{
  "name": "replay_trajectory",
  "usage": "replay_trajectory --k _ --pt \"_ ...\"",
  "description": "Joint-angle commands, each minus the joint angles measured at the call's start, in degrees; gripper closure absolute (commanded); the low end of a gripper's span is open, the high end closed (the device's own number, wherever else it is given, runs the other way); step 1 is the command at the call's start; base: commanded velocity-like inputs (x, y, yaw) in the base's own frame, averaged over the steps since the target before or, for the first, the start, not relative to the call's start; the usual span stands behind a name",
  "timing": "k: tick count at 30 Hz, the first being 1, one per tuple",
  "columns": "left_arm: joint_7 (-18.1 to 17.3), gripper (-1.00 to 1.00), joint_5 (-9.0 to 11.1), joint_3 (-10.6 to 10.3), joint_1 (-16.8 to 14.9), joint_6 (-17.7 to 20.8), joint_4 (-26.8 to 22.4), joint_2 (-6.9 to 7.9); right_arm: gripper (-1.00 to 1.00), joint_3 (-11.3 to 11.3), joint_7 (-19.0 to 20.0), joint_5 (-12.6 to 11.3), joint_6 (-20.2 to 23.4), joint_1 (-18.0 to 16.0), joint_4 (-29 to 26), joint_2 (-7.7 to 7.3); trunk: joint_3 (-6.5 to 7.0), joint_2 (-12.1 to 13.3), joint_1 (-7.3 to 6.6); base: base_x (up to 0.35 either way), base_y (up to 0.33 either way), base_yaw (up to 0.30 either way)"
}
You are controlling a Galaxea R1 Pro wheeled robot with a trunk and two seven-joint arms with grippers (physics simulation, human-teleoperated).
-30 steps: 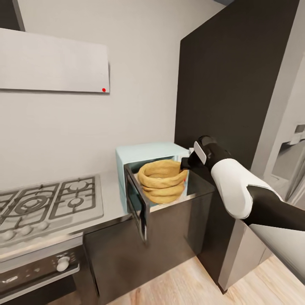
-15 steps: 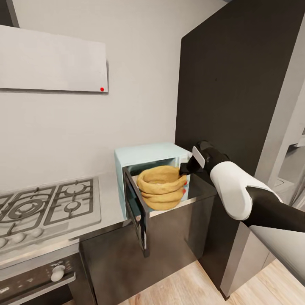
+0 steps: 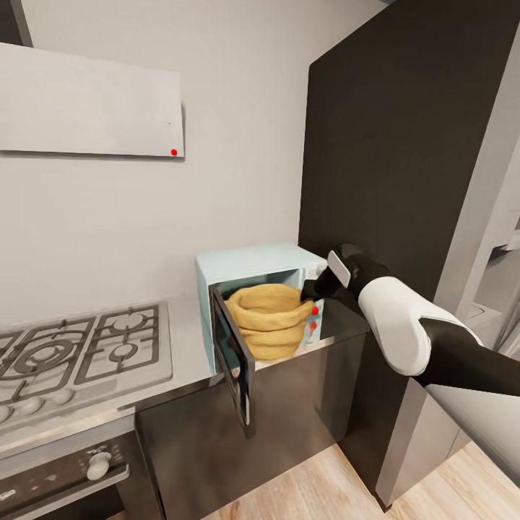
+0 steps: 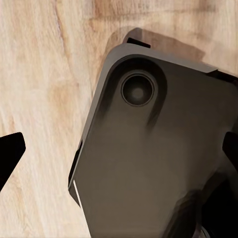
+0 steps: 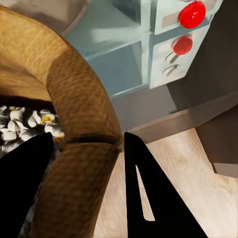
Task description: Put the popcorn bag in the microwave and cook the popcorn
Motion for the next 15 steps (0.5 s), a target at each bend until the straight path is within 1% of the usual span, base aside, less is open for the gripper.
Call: replay_trajectory --k 1,3,10,12,15 --pt "0.05 -1.0 -0.01 0.37 0.0 -0.11 -0.05 -0.01 1.0 -0.45 0.25 -0.12 0.23 -0.03 -0.37 0.08 -0.07 -0.04 0.0 0.0 0.0 0.0" --pt "0.05 -1.0 0.0 0.39 -0.02 -0.11 -0.05 -0.01 1.0 -0.44 0.3 -0.44 0.23 -0.03 -0.56 0.03 -0.07 -0.04 0.0 0.0 0.0 0.0" --pt "0.02 -1.0 0.01 0.4 -0.02 -0.11 -0.05 0.01 1.0 -0.36 -0.11 -0.45 0.23 -0.03 -0.69 0.01 -0.07 -0.04 0.0 0.0 0.0 0.0" --pt "-0.25 -1.0 0.01 0.38 0.0 -0.11 -0.05 0.0 1.0 -0.29 -0.19 -0.45 0.23 -0.03 -0.7 0.01 -0.07 -0.04 0.0 0.147 0.0 0.0" --pt "-0.3 -1.0 0.01 0.39 -0.01 -0.11 -0.05 -0.01 1.0 -0.34 -0.04 -0.45 0.23 -0.03 -0.7 0.01 -0.07 -0.04 0.0 0.235 0.0 0.0"
